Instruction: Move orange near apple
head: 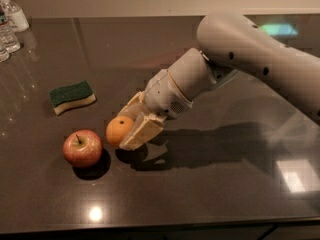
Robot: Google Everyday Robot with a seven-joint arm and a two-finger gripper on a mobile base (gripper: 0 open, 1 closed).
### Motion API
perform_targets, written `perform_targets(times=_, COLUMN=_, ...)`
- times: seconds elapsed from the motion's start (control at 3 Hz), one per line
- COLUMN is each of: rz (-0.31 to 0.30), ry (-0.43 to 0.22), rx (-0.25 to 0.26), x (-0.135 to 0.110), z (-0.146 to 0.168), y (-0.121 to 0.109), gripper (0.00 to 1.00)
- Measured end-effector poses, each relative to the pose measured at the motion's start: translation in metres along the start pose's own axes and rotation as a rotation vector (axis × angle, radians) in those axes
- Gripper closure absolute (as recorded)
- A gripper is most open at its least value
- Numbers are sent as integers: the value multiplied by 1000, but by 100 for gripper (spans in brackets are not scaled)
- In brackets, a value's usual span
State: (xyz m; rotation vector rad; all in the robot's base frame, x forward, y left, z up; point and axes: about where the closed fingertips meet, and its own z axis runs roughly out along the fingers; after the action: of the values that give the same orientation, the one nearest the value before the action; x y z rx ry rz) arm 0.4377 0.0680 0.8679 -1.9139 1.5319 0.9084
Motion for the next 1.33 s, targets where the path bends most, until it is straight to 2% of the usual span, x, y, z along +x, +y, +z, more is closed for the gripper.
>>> perform_targets(times=0.33, rz=15, ry=8, rx=0, x=8, z=4, y=1, gripper=85)
perform_targets(times=1.0, rz=38, ry=19, rx=-5, x=19, z=9, y=-2, gripper=38)
perform_targets(times=1.33, rz=35, ry=20, rx=-8, x=18, z=10, y=-1, gripper=7)
